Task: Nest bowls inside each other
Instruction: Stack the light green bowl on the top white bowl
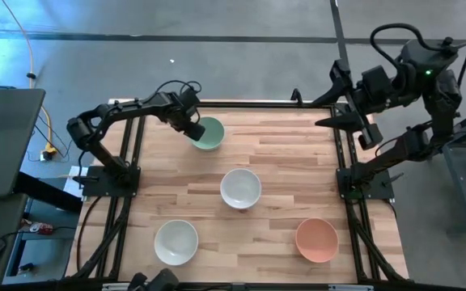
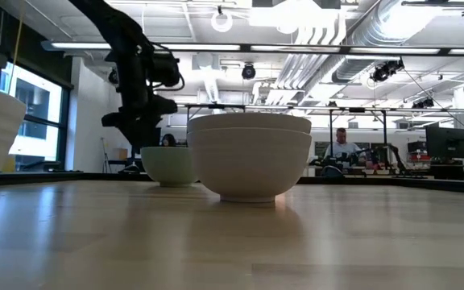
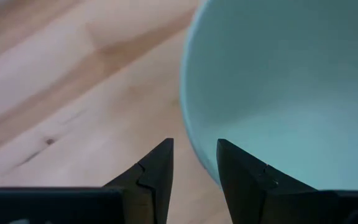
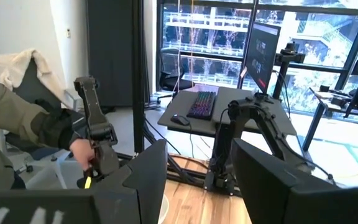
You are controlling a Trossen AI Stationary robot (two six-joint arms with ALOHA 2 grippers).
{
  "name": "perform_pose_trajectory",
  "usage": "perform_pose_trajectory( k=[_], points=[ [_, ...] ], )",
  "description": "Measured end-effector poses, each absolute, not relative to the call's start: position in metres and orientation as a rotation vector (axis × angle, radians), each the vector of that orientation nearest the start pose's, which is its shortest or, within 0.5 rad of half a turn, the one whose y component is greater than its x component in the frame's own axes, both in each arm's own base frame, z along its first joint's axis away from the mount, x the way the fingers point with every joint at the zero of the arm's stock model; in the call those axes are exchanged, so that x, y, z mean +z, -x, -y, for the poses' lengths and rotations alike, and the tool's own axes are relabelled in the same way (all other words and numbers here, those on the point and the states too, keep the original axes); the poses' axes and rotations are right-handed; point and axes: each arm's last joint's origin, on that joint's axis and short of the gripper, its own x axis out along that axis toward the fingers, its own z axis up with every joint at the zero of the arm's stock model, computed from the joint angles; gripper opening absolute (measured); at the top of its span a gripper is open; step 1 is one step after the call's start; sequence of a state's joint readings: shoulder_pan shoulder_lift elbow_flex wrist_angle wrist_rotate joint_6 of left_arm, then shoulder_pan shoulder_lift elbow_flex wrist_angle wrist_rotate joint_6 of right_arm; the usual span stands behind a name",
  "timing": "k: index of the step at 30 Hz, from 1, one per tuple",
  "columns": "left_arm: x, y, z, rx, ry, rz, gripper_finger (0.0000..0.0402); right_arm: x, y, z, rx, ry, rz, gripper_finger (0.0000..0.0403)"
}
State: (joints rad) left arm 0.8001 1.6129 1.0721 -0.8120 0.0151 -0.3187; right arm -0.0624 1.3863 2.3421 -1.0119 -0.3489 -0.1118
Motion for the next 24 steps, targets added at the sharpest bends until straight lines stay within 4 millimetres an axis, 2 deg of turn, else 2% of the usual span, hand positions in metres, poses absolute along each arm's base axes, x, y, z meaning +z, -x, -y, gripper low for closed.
perform_pose_trajectory(
  k=[5,11,15,20,24],
  points=[
    [0.188,-0.211,-0.209,0.853,0.809,-1.21,0.0113,0.593,-0.155,0.0,0.288,0.093,-0.032,0.0171],
    [0.186,-0.212,-0.21,0.853,0.81,-1.21,0.0105,0.593,-0.156,0.0,0.288,0.076,-0.038,0.0171],
    [0.186,-0.212,-0.21,0.839,0.821,-1.202,0.0074,0.592,-0.156,0.0,0.287,0.073,-0.053,0.0171],
    [0.186,-0.213,-0.21,0.812,0.822,-1.195,0.0012,0.59,-0.155,0.0,0.281,0.07,-0.071,0.0171],
    [0.186,-0.214,-0.209,0.792,0.828,-1.188,0.0009,0.588,-0.156,0.0,0.281,0.067,-0.086,0.0171]
  ],
)
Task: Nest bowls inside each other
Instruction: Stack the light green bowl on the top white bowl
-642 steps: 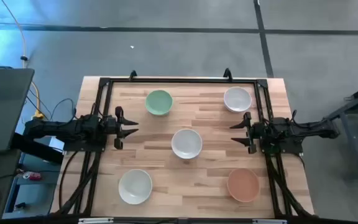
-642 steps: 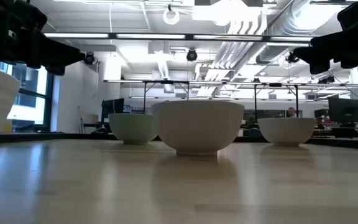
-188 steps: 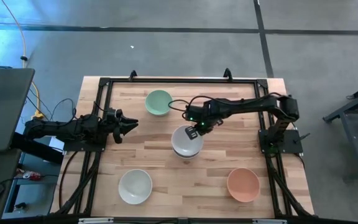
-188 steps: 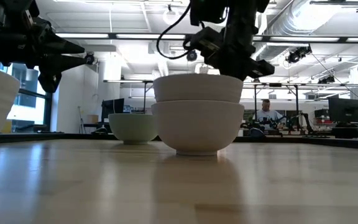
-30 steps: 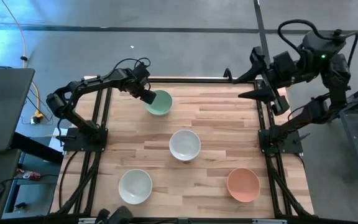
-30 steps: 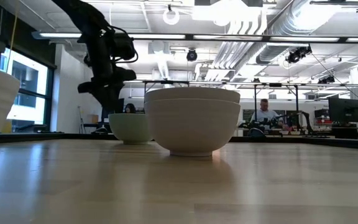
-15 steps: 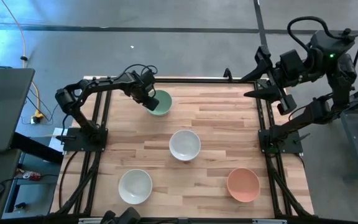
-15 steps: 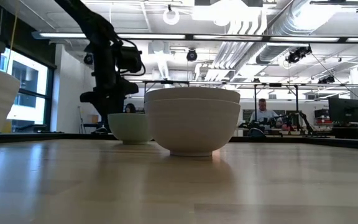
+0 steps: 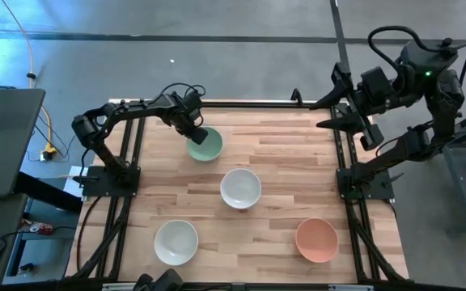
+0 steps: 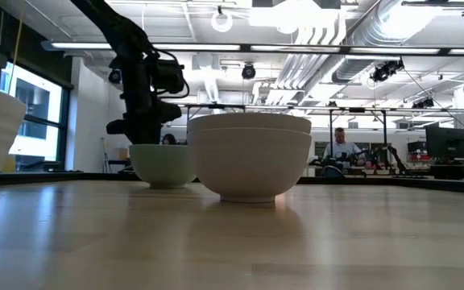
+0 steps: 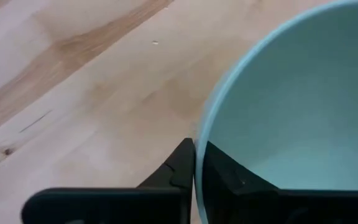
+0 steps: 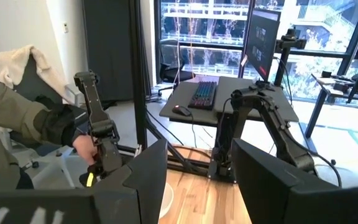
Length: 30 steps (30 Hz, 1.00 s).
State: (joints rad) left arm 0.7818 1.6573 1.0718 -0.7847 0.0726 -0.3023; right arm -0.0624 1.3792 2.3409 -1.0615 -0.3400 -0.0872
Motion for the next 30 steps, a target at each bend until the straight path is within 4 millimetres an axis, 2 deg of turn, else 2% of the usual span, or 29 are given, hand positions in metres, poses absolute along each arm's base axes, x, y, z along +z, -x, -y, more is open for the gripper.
perform_pose_trajectory(
  k=[7,10,13,21,26,30],
  points=[
    [0.187,-0.215,-0.208,0.743,0.859,-1.181,0.0004,0.587,-0.156,0.0,0.282,0.067,-0.105,0.0171],
    [0.196,-0.217,-0.208,0.702,0.86,-1.19,0.0003,0.586,-0.156,0.0,0.282,0.071,-0.109,0.0171],
    [0.212,-0.222,-0.209,0.678,0.827,-1.205,0.0002,0.586,-0.156,0.001,0.271,0.079,-0.113,0.0171],
    [0.272,-0.237,-0.211,0.633,0.751,-1.173,0.0001,0.582,-0.156,0.002,0.231,0.077,-0.151,0.0171],
    [0.303,-0.251,-0.199,0.604,0.718,-1.131,0.0001,0.582,-0.156,0.002,0.232,0.076,-0.155,0.0171],
    [0.318,-0.265,-0.183,0.567,0.696,-1.105,0.0,0.582,-0.156,0.002,0.232,0.087,-0.153,0.0171]
  ],
)
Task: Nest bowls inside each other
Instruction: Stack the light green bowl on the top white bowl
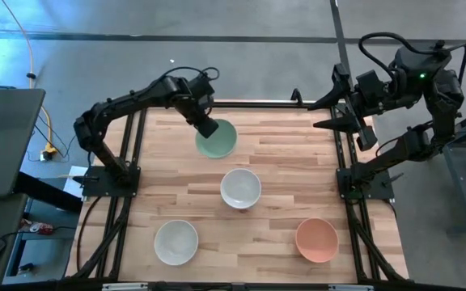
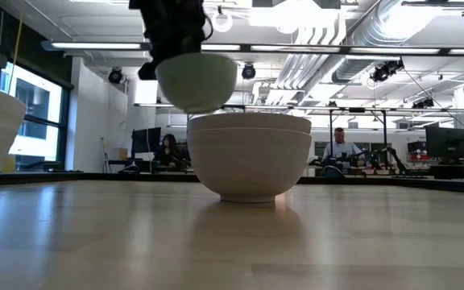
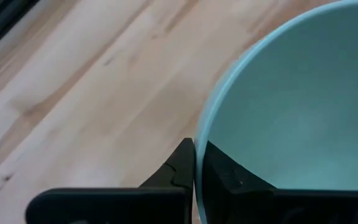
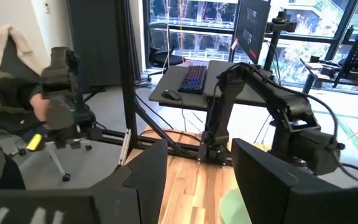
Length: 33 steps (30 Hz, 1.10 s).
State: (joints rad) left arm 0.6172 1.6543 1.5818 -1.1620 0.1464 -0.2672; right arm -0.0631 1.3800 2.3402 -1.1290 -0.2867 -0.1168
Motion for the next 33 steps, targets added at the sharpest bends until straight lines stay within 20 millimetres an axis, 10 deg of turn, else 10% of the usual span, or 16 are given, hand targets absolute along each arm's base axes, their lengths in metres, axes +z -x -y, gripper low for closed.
perform_pose_trajectory(
  k=[16,33],
  points=[
    [0.319,-0.307,-0.123,0.474,0.705,-1.097,0.0,0.582,-0.156,0.002,0.234,0.106,-0.151,0.0171],
    [0.268,-0.366,-0.09,0.333,0.695,-1.205,0.0,0.581,-0.156,0.002,0.234,0.071,-0.161,0.0171]
  ],
)
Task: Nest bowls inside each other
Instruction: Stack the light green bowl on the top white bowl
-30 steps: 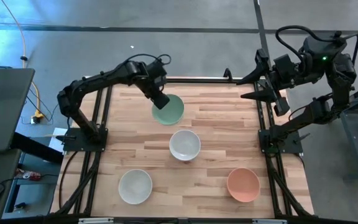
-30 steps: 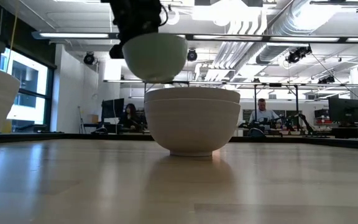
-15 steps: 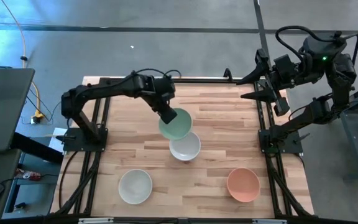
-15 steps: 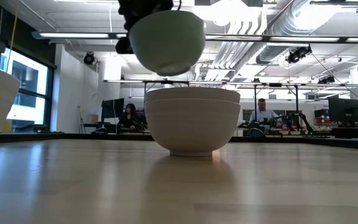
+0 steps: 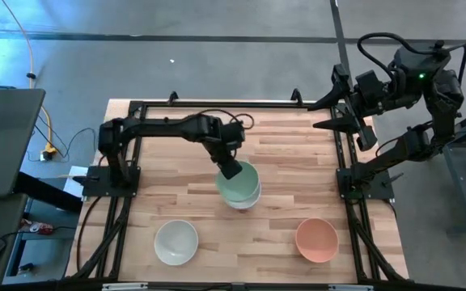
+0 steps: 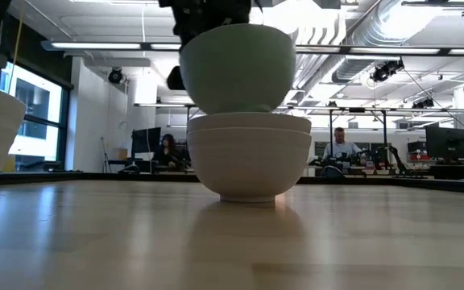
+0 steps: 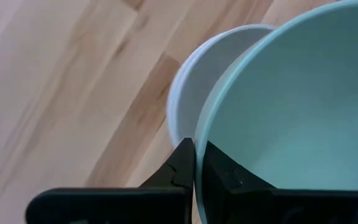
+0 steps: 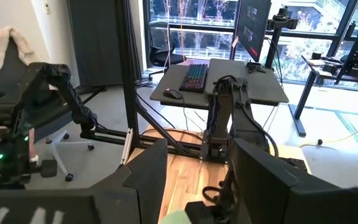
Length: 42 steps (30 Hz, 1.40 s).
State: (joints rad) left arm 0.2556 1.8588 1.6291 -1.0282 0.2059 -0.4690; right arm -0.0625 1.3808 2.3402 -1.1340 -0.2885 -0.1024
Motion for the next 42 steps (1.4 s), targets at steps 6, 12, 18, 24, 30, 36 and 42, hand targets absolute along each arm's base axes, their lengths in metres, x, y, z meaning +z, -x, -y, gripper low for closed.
perform_pose_trajectory(
  k=[6,12,18,24,30,36,42],
  points=[
    [0.272,-0.39,-0.086,0.293,0.654,-1.198,0.0,0.581,-0.156,0.001,0.235,0.07,-0.16,0.0171],
    [0.269,-0.404,-0.088,0.292,0.585,-1.28,0.0,0.58,-0.156,0.001,0.235,0.04,-0.18,0.0171],
    [0.265,-0.404,-0.089,0.314,0.532,-1.324,0.0,0.575,-0.155,0.001,0.233,0.01,-0.227,0.0171],
    [0.265,-0.403,-0.09,0.351,0.489,-1.324,0.0,0.575,-0.155,0.001,0.234,0.019,-0.226,0.0171],
    [0.259,-0.406,-0.091,0.348,0.475,-1.335,0.0,0.576,-0.155,0.001,0.235,0.026,-0.225,0.0171],
    [0.243,-0.413,-0.087,0.329,0.455,-1.383,0.0,0.576,-0.155,0.001,0.235,0.026,-0.225,0.0171],
    [0.229,-0.418,-0.083,0.303,0.438,-1.423,0.0,0.575,-0.155,0.001,0.235,0.017,-0.232,0.0171]
  ],
)
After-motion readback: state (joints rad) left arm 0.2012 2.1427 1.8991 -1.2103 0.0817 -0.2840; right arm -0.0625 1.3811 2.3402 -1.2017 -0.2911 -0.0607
